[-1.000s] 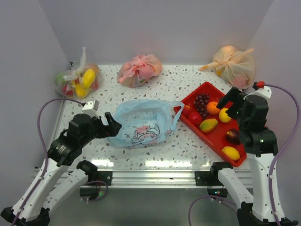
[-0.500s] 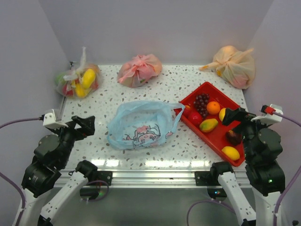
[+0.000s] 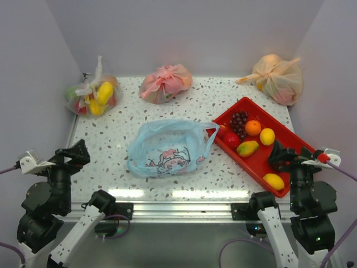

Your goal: Untie the knot of the plastic bag and take out the fruit

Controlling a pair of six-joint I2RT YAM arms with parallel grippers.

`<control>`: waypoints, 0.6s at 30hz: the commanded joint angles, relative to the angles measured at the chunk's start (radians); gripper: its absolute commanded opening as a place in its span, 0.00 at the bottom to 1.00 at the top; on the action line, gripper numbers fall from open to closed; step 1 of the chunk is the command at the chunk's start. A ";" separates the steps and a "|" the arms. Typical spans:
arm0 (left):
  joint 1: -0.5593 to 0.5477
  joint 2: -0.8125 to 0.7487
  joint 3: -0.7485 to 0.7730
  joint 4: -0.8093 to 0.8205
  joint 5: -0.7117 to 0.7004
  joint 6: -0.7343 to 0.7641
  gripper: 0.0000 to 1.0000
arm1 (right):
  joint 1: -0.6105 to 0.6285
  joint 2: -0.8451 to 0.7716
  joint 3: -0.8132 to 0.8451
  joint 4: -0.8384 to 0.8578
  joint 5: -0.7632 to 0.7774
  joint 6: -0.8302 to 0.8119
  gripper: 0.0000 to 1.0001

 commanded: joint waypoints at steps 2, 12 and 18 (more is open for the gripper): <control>0.003 -0.040 -0.017 0.017 -0.106 -0.036 1.00 | 0.006 -0.011 -0.014 0.029 0.031 -0.040 0.99; 0.004 -0.042 -0.033 0.002 -0.117 -0.074 1.00 | 0.007 -0.016 -0.024 0.034 0.040 -0.037 0.99; 0.004 -0.028 -0.039 0.004 -0.117 -0.087 1.00 | 0.009 -0.020 -0.021 0.029 0.046 -0.034 0.99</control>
